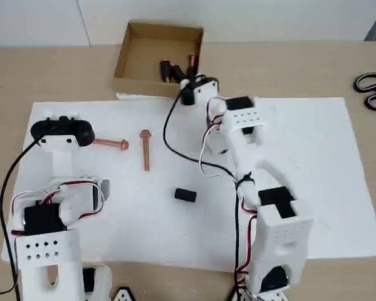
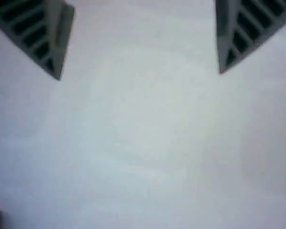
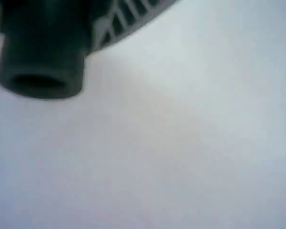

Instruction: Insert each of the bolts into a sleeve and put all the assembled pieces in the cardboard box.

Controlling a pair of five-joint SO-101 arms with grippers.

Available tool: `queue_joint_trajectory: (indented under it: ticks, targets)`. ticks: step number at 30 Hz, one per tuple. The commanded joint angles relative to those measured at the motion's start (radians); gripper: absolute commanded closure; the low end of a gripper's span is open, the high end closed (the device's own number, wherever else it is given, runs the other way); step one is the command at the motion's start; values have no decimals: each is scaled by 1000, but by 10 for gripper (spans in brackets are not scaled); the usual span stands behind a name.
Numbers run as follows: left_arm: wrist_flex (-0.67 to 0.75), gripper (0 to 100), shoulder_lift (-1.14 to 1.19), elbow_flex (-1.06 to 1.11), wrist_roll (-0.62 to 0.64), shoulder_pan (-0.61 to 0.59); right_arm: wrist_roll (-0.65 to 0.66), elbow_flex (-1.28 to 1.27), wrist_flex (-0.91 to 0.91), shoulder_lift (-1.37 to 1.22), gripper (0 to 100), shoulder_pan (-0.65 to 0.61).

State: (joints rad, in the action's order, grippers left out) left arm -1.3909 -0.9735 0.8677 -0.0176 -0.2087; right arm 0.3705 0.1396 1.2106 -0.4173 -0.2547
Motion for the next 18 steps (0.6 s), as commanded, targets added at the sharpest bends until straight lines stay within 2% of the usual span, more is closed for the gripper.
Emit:
queue_joint_trajectory:
  ticks: [1, 6, 13, 18]
  targets:
    - [23, 800, -9, -2, -5, 2, -28, 91, 51, 15, 995, 13]
    - [23, 800, -9, -2, -5, 0, -77, 158, 119, 15, 995, 24]
    - [15, 798, 0, -36, -5, 0, -157, 322, 323, 15, 995, 18]
    - [18, 798, 170, -122, -5, 2, -167, 334, 367, 15, 995, 18]
